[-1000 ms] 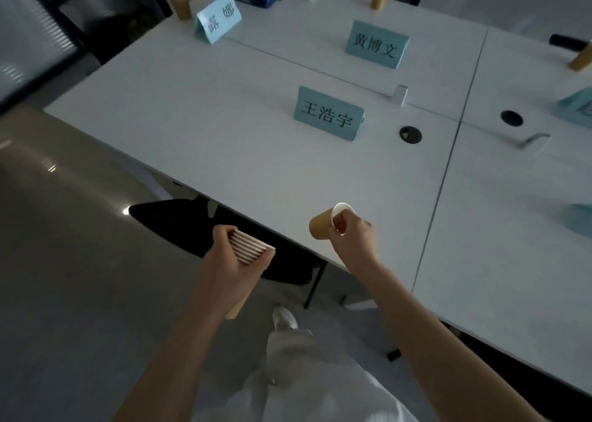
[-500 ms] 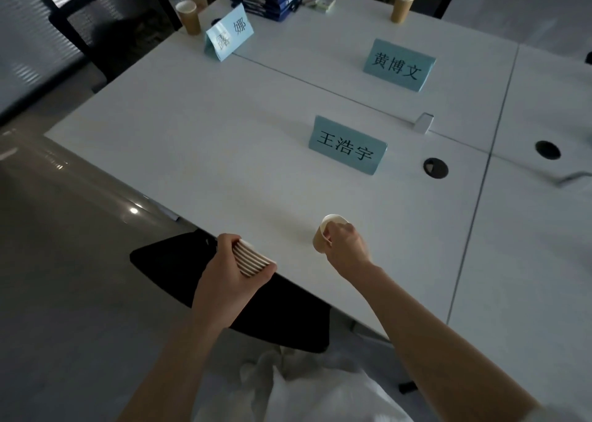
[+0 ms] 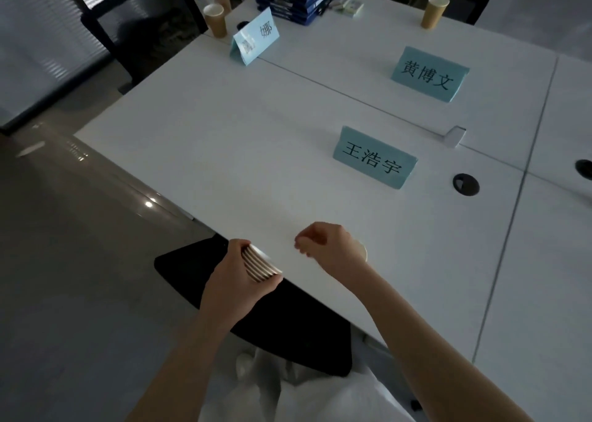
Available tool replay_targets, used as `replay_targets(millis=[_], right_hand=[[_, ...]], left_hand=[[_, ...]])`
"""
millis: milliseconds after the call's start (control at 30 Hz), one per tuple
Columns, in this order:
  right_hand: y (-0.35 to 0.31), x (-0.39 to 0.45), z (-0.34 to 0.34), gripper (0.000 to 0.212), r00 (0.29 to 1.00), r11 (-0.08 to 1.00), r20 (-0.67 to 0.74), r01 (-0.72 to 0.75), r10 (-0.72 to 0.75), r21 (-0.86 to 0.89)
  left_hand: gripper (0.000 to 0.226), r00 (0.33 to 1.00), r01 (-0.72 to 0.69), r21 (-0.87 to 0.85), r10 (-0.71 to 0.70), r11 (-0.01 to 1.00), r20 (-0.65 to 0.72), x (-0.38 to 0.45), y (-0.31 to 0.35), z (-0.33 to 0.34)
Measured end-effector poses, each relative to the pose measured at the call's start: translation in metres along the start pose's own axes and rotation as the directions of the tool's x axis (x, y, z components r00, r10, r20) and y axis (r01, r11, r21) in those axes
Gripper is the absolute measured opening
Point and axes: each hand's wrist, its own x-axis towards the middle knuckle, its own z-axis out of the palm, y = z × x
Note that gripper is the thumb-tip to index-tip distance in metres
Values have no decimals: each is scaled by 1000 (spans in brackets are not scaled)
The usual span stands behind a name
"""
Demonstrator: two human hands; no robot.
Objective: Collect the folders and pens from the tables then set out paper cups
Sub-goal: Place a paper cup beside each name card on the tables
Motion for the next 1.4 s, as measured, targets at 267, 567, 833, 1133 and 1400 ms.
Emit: replay_targets(millis=[267,567,833,1133,1400], right_hand=[[-47,7,67,18,915,992,382,113,-129,63],[-111,12,175,20,919,989,375,146,-126,-25],[-182,25,295,18,939,996,333,93,-84,-11],[-229,49,365,18,945,998,323,54,-59,23],[-272,114,396,20,933,996,355,34,-59,76]], left_hand=[[73,1000,-3,-69,4,998,13,6,-37,-37],[74,999,-32,-163,33,986,-1,24,-139,-110],[73,996,-82,-193,75,978,-46,42,-238,-204],[66,996,-93,-131,94,987,-1,68,-283,-273],[76,995,-89,-171,93,981,17,139,-305,-317]])
